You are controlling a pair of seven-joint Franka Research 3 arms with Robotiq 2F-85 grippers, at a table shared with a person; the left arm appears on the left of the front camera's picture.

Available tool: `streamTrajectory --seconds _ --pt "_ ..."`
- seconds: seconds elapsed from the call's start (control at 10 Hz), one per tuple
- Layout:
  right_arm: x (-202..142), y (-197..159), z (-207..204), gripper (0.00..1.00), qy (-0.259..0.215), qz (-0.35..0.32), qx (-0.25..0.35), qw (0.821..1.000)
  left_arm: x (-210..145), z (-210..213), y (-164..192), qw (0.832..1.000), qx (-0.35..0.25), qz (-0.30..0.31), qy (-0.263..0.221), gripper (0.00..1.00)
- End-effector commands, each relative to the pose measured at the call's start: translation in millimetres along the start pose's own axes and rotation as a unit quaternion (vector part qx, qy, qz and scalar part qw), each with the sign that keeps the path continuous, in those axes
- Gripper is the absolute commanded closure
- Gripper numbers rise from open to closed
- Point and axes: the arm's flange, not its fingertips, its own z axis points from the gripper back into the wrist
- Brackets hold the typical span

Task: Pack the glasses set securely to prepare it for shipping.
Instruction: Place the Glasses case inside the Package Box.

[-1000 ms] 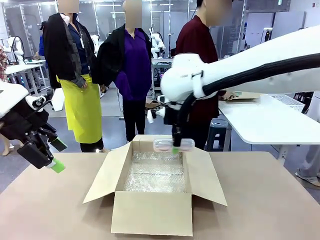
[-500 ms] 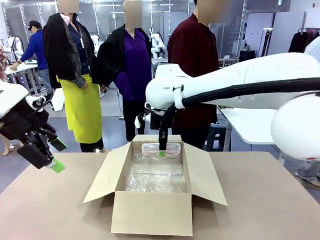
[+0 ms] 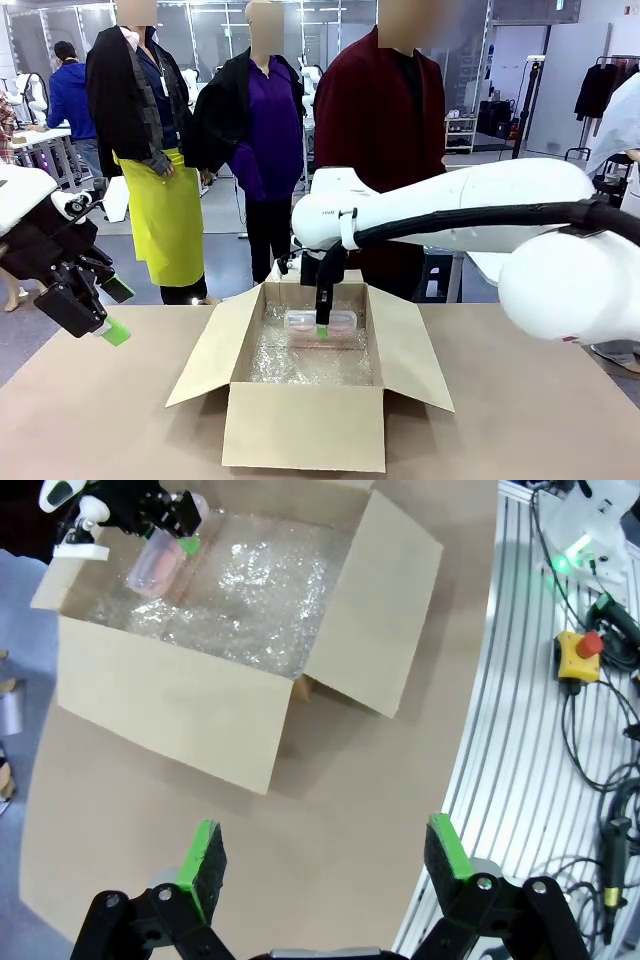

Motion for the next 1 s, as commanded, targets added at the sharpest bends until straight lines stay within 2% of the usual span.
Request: streamTrajectory --seconds 0.0,0.1,0.2,0.3,0.8,0.9 --pt "15.8 -11.3 3.7 0.92 0.006 0.01 -0.013 1.0 -1.6 1.2 1.3 1.0 0.0 -0.009 0.001 0.0" --pt "16.2 -10.8 1.5 0.92 0.009 0.011 -0.014 1.0 -1.6 1.2 1.3 1.0 0.0 -0.009 0.001 0.0" --pt "15.8 -11.2 0.7 0.06 0.008 0.007 -0.012 1.0 -1.6 1.2 1.3 1.0 0.0 -0.009 0.001 0.0" --pt "14.7 -11.0 1.6 0.0 0.013 0.011 -0.013 1.0 -1.6 1.2 1.3 1.0 0.0 -0.009 0.001 0.0" --pt "15.1 -3.0 7.8 0.0 0.016 0.013 -0.018 1.0 -1.6 1.2 1.3 1.0 0.0 -0.009 0.001 0.0" --pt "13.8 0.8 7.5 0.0 0.019 0.029 -0.025 0.999 -1.6 1.2 1.3 1.0 0.0 -0.009 0.001 0.0"
